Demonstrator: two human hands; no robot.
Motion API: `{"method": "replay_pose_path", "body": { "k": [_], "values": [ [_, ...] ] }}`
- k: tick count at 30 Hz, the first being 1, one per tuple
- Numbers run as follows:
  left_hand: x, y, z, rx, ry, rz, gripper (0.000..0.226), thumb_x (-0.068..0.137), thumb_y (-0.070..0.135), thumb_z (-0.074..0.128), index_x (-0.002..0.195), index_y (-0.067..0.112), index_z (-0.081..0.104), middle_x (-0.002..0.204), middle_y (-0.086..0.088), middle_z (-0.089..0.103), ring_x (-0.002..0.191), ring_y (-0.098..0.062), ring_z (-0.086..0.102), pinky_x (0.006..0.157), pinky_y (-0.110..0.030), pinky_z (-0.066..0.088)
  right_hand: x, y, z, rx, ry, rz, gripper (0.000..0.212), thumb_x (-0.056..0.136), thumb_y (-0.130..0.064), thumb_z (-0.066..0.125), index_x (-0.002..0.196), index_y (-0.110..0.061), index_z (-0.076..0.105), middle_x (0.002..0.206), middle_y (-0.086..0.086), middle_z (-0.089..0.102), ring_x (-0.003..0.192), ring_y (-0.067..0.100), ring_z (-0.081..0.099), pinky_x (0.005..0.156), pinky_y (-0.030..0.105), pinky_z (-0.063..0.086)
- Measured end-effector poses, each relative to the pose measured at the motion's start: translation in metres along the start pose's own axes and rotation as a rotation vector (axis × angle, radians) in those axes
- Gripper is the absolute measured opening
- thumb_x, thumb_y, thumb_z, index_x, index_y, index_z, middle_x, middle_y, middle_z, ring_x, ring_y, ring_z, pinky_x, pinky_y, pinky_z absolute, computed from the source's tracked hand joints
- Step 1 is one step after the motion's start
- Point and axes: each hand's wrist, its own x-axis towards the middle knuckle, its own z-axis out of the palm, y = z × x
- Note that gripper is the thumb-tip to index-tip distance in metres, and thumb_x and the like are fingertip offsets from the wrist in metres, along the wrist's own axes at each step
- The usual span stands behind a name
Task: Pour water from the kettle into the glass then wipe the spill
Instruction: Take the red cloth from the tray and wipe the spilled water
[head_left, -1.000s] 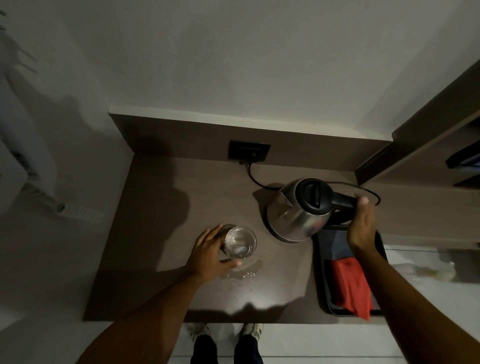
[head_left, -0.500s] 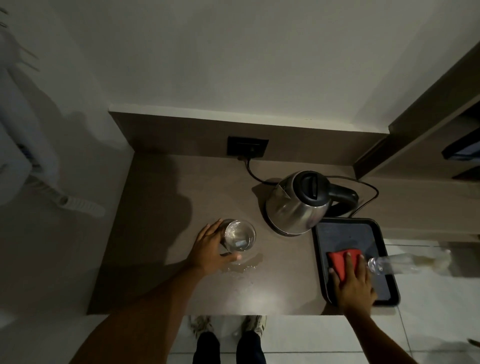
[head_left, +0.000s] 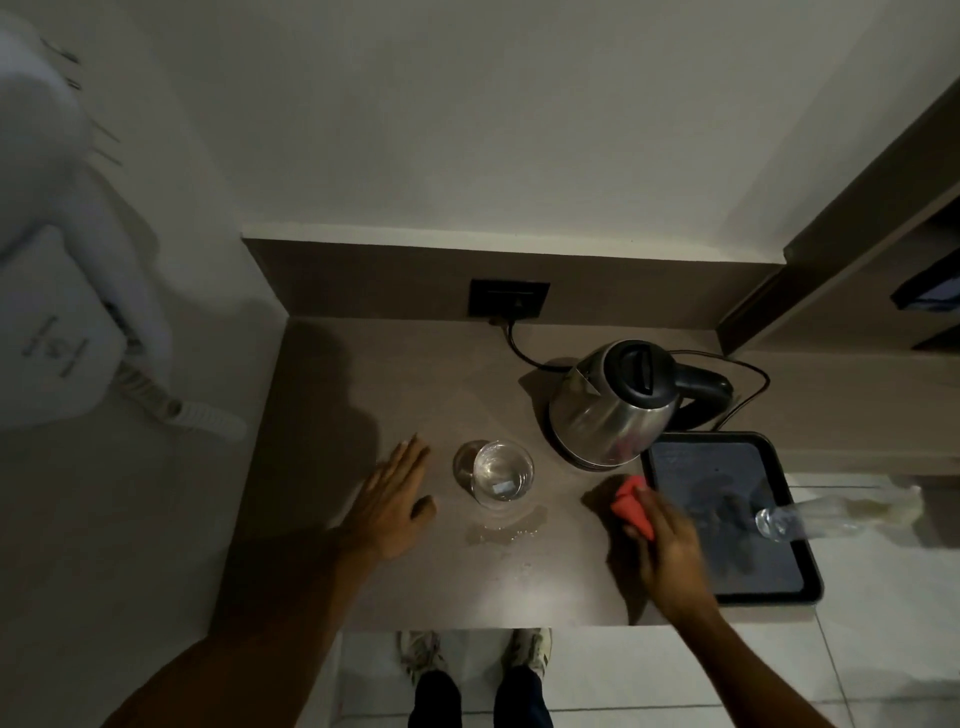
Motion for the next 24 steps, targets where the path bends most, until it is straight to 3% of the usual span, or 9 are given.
{"method": "replay_pose_path", "body": {
  "k": [3, 5, 9, 16, 24],
  "values": [
    [-0.015, -0.028, -0.006, 0.192, 0.042, -0.118, 0.091, 0.083, 0.076, 0.004, 0.154, 0.019, 0.012, 0.163, -0.005, -0.001, 0.151, -0.026, 0.001, 0.122, -0.047, 0.008, -0.008, -0.038, 0.026, -0.107, -0.075, -0.276, 0.079, 0.079, -0.024, 0.078, 0.146, -0.012, 0.039, 0.139, 0.023, 0.051, 0.119, 0.041, 0.054, 0.096, 0.054, 0.049],
    [-0.026, -0.054, -0.003, 0.252, 0.024, -0.137, 0.095, 0.080, 0.081, -0.006, 0.153, 0.022, 0.010, 0.163, -0.006, -0.002, 0.151, -0.026, 0.002, 0.121, -0.047, 0.007, 0.001, -0.060, 0.048, -0.155, -0.085, -0.306, 0.088, 0.071, -0.025, 0.083, 0.146, -0.010, 0.038, 0.140, 0.023, 0.052, 0.119, 0.042, 0.055, 0.092, 0.055, 0.051],
    [-0.029, -0.052, -0.002, 0.227, 0.051, -0.116, 0.088, 0.086, 0.078, 0.012, 0.155, 0.024, 0.016, 0.165, -0.005, 0.002, 0.152, -0.023, 0.001, 0.121, -0.045, 0.008, 0.026, -0.071, 0.050, -0.254, -0.044, -0.110, 0.083, 0.081, -0.028, 0.075, 0.150, -0.010, 0.034, 0.151, 0.020, 0.040, 0.136, 0.041, 0.039, 0.105, 0.057, 0.038],
    [-0.025, -0.053, 0.001, 0.252, 0.095, -0.127, 0.082, 0.088, 0.074, 0.030, 0.155, 0.029, 0.015, 0.166, -0.002, 0.005, 0.151, -0.018, 0.002, 0.119, -0.039, 0.000, 0.026, -0.078, 0.070, -0.255, 0.015, -0.058, 0.072, 0.082, -0.031, 0.061, 0.147, -0.010, 0.037, 0.149, 0.019, 0.041, 0.134, 0.041, 0.038, 0.101, 0.059, 0.036],
    [-0.024, -0.054, 0.003, 0.264, 0.100, -0.125, 0.082, 0.089, 0.075, 0.024, 0.156, 0.029, 0.010, 0.166, -0.001, -0.004, 0.151, -0.019, -0.005, 0.121, -0.043, 0.003, 0.004, -0.090, 0.083, -0.232, 0.048, -0.096, 0.068, 0.076, -0.029, 0.064, 0.139, -0.007, 0.049, 0.145, 0.018, 0.047, 0.130, 0.041, 0.043, 0.097, 0.057, 0.039]
  ]
}}
